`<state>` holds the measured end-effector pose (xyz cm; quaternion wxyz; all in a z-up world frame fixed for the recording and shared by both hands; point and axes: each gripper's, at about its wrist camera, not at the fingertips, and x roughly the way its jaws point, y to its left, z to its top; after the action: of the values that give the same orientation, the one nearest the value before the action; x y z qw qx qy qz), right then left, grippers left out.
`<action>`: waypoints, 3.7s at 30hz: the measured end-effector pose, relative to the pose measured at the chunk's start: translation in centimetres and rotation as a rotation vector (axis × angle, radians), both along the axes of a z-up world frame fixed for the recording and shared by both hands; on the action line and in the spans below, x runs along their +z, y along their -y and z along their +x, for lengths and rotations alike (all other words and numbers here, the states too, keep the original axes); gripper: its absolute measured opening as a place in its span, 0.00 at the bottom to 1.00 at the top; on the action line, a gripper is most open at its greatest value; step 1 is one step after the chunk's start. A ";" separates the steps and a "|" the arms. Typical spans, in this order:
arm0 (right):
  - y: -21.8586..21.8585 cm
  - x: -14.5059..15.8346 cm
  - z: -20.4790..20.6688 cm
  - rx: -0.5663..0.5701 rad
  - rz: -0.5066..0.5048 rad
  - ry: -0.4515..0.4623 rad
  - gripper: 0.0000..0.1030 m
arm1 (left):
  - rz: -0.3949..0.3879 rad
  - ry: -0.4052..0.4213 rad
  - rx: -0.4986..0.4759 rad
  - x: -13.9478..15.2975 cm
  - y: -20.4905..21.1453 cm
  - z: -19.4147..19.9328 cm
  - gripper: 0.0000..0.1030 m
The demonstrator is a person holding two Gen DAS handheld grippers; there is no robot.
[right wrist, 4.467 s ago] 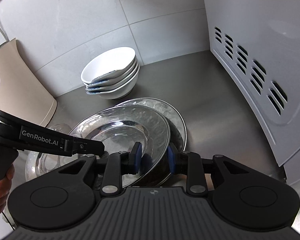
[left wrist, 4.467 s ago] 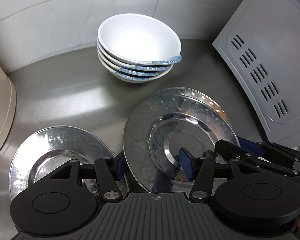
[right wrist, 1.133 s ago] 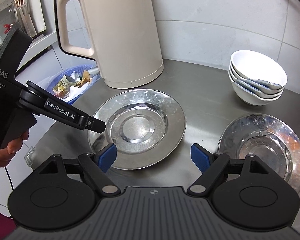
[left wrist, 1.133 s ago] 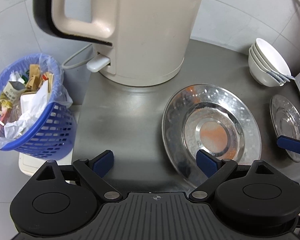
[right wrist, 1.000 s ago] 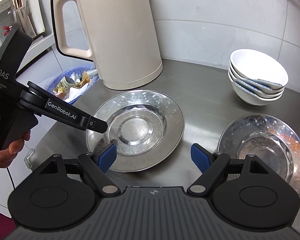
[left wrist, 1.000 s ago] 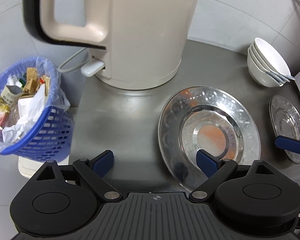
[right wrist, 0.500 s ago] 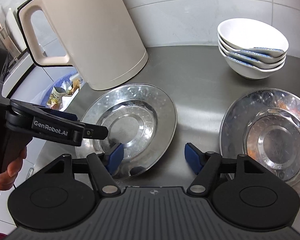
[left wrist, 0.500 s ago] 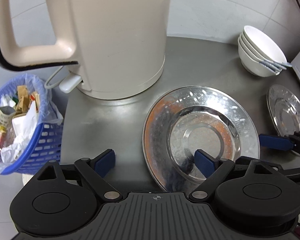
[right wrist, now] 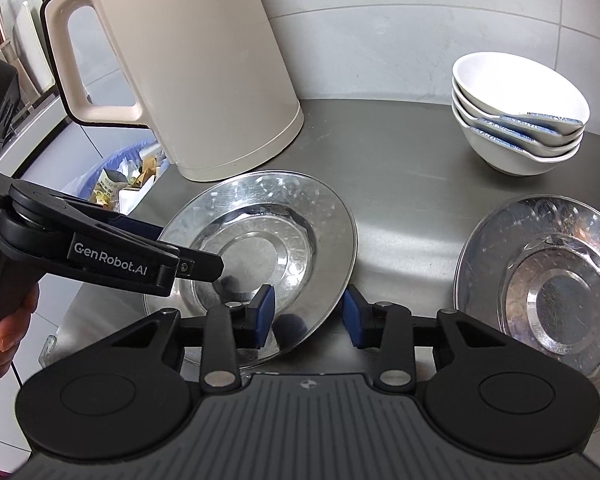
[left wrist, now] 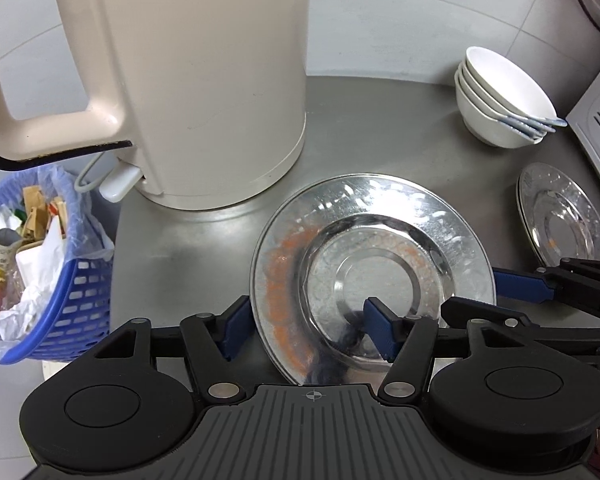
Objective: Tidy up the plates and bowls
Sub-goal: 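Carry the steel plate with both grippers and lower it onto the plate stack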
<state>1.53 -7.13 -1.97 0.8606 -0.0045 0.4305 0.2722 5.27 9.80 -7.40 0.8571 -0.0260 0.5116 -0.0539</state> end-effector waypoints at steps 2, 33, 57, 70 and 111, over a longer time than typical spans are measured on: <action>-0.1 0.0 0.0 -0.009 -0.002 0.001 0.42 | -0.013 -0.004 -0.003 0.0 -0.1 -0.1 1.00; 1.6 1.7 -2.1 -0.054 0.011 0.103 0.35 | -0.010 0.044 0.010 2.8 1.1 -1.9 1.00; 6.2 2.8 -3.9 -0.189 0.029 0.147 0.35 | -0.008 0.085 -0.112 4.3 6.3 -1.4 1.00; 9.0 2.7 -4.7 -0.275 0.031 0.148 0.35 | -0.014 0.092 -0.185 4.6 9.5 -0.7 1.00; 15.6 1.2 -5.3 -0.491 -0.001 0.119 0.35 | -0.003 0.053 -0.355 3.3 17.5 3.2 1.00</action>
<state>-3.72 -22.77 -0.73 0.9248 0.0837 0.3672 0.0541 8.45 -7.70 -4.13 0.8473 0.0649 0.4853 -0.2057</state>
